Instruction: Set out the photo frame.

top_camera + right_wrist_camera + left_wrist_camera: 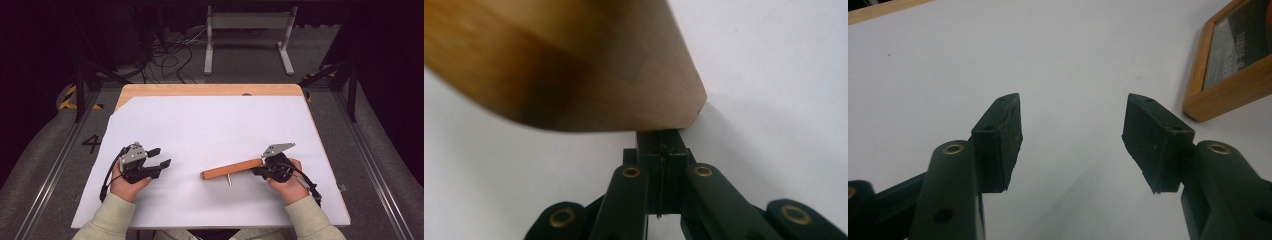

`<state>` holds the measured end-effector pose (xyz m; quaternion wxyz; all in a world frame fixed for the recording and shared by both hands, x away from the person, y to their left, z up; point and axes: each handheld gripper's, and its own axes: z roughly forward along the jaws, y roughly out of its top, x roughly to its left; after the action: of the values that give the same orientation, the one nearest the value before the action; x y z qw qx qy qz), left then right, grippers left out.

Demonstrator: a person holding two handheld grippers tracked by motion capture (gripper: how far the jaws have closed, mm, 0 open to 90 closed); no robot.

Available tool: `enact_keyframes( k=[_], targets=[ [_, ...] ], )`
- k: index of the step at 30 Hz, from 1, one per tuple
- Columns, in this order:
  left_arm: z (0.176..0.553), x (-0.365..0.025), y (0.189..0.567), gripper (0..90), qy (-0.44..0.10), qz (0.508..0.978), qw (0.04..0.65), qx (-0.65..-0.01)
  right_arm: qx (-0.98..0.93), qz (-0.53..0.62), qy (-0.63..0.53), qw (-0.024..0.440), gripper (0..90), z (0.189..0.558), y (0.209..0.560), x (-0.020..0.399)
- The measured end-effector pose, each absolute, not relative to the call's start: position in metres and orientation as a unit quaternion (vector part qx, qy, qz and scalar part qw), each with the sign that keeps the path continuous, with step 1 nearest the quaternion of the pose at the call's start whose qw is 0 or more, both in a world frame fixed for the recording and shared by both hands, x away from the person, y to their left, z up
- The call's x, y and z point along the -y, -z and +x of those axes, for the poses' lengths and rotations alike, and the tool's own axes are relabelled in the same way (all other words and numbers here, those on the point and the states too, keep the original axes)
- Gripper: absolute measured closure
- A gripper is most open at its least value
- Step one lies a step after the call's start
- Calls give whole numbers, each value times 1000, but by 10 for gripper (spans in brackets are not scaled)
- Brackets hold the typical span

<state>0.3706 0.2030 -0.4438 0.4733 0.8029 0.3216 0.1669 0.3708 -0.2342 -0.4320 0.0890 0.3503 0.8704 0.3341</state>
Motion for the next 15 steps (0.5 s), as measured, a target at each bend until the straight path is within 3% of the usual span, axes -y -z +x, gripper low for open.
enact_keyframes(
  k=[8, 15],
  targets=[
    [366, -211, 445, 412, -173, 802, 466, -330, -861, 363, -339, 110, 900, 399, 434, 221],
    [359, -220, 446, 412, -179, 798, 464, -341, -852, 376, -350, 101, 900, 417, 436, 214]
  ],
)
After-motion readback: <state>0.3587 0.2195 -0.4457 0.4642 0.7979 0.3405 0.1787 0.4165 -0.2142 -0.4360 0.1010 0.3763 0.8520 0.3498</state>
